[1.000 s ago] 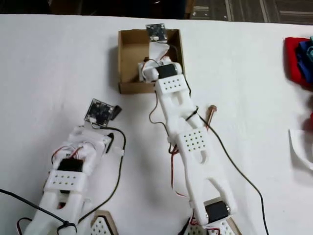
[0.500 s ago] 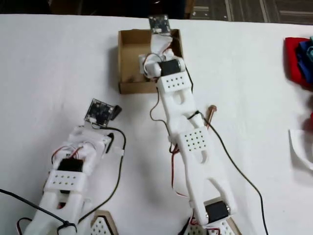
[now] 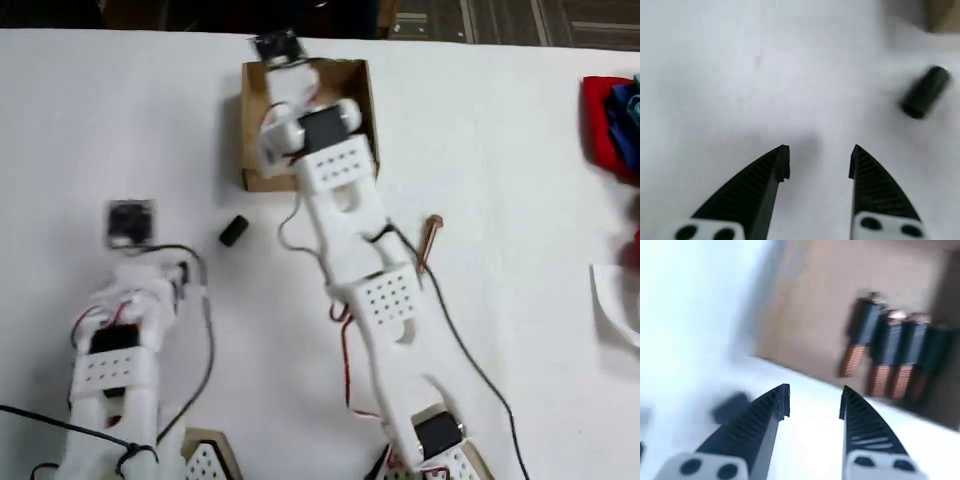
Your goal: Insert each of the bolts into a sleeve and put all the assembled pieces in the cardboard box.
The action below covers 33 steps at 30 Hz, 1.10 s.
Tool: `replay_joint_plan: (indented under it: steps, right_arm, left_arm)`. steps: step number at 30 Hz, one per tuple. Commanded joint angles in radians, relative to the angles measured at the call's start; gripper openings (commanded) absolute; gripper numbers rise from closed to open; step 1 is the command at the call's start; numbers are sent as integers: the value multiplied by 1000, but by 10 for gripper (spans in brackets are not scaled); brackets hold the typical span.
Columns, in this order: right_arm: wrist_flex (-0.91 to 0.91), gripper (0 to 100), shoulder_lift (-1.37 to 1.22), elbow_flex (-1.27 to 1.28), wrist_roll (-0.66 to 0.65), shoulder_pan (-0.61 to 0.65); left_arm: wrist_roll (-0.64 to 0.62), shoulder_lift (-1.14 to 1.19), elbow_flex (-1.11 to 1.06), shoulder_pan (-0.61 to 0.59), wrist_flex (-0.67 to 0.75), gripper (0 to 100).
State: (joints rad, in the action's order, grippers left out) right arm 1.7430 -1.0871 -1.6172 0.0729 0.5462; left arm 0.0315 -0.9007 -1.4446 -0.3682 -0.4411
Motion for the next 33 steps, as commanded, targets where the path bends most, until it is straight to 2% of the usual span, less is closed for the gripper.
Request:
replay_joint_plan:
  steps: [1, 8, 15, 33]
  right_arm:
    - [21, 158, 47, 20, 157, 82]
    - [19, 237, -68, 141, 196, 205]
    - [15, 237, -133, 141, 359, 240]
    - [-163, 237, -185, 150, 370, 234]
  left_arm:
    - [-91, -23, 50, -87, 20, 211]
    - [-109, -37, 42, -166, 55, 211]
    - [-114, -37, 41, -181, 61, 211]
    - [-114, -37, 41, -176, 61, 211]
